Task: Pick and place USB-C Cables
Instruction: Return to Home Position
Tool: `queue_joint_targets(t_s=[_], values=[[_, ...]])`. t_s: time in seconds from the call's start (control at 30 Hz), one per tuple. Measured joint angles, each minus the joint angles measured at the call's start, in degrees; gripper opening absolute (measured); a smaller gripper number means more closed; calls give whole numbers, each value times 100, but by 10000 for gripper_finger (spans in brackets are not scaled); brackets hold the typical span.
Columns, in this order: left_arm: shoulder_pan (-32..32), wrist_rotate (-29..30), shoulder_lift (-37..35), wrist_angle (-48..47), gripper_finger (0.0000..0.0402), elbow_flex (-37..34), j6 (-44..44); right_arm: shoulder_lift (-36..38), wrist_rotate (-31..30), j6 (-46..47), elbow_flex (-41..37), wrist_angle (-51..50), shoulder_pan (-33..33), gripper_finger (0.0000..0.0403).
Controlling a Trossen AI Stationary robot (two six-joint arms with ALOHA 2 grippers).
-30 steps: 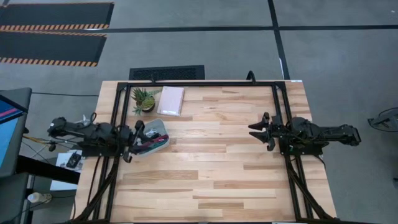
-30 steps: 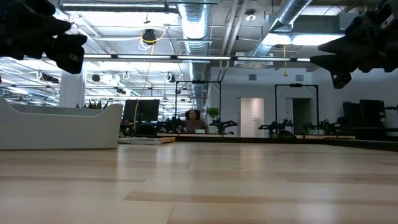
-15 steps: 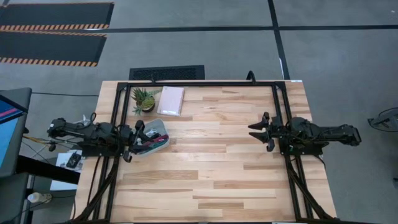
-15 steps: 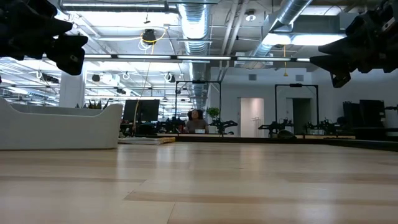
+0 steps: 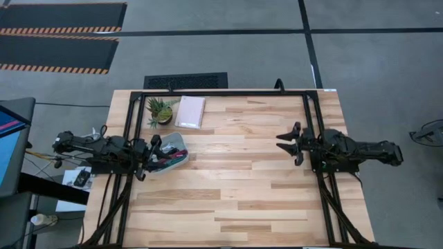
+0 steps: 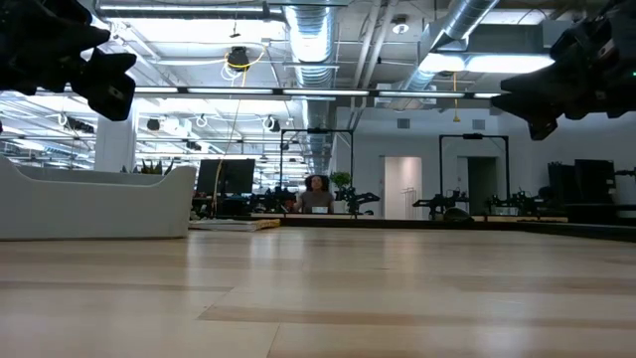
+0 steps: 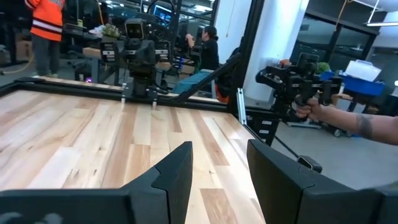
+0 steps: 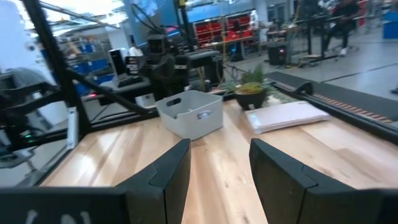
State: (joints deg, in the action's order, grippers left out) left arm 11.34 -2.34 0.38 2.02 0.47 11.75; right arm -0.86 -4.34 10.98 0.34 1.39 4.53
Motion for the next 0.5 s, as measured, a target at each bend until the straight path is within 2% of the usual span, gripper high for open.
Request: queue_joint_targets(t_s=[0.23,0.5], values=[[-1,4,-4,0,143,0,-3,0,0,-104,0,2,376,189],[-1,11,-4,0,143,0,-145,2,-9,-616,-2,4,502,189]])
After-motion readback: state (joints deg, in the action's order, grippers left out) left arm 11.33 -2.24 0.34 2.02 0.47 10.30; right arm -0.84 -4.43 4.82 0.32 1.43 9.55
